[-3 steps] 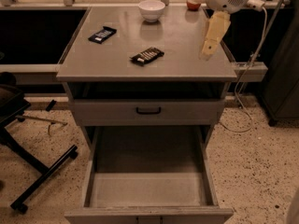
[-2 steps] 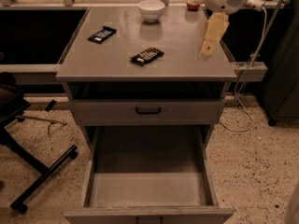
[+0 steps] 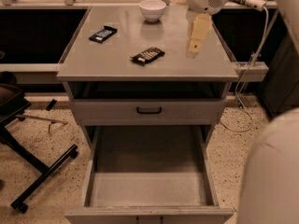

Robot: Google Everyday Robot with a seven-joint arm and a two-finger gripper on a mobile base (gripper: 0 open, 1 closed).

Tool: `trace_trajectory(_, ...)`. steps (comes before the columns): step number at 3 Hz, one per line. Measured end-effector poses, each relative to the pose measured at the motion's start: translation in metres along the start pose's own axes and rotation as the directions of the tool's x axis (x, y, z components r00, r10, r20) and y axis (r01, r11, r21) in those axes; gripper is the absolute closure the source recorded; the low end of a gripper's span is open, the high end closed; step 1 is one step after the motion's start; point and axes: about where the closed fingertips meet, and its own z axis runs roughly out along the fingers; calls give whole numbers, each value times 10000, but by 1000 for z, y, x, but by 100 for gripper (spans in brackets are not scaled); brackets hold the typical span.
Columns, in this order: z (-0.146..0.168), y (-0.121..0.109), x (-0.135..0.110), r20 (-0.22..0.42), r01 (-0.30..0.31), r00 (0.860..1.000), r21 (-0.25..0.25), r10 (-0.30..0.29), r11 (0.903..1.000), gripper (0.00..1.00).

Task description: Place rxbar chocolate into middle drawer

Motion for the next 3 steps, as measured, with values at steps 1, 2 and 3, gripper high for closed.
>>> trace_trajectory(1, 45, -29, -1, 138, 455, 9989, -313, -450, 9985, 0)
trace_trajectory(2, 81, -53, 9, -114, 638, 9979, -379, -643, 9972, 0)
trace_trajectory(3, 129, -82, 29, -502, 294, 9983, -47, -296, 9996, 0)
